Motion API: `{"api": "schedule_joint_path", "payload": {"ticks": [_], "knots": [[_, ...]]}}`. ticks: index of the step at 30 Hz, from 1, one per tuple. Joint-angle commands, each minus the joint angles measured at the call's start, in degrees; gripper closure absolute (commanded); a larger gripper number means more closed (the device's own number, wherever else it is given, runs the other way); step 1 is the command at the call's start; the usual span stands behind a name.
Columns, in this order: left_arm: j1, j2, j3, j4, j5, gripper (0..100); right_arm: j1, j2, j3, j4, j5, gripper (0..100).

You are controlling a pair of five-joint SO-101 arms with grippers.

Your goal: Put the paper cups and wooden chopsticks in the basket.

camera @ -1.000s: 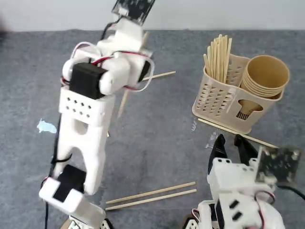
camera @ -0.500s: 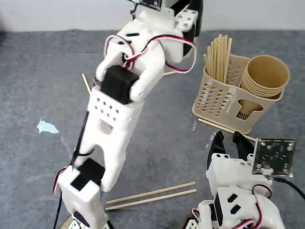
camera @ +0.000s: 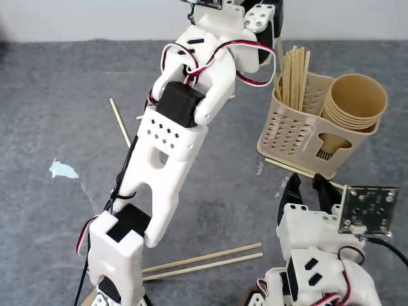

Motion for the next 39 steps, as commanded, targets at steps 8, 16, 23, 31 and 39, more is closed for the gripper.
{"api": "schedule_joint_path", "payload": {"ticks": [8,16,23,31,39], "knots": [[1.93,-0.18,-0.92,10.11,0.7,99,0.48,-0.04,0.18,-0.75,0.0,85.9],[2.02,-0.26,10.51,7.3,0.7,99,0.48,-0.04,0.18,-0.57,0.0,85.9],[2.02,-1.05,11.38,7.3,0.88,86,0.48,-0.04,0.26,-0.57,0.0,85.9],[1.41,-4.75,2.15,28.66,4.4,72,0.48,-0.04,2.2,-1.01,0.0,85.9],[-3.96,-7.12,-4.09,50.2,-2.73,72,0.31,0.31,2.64,-0.84,0.0,85.9]]}}
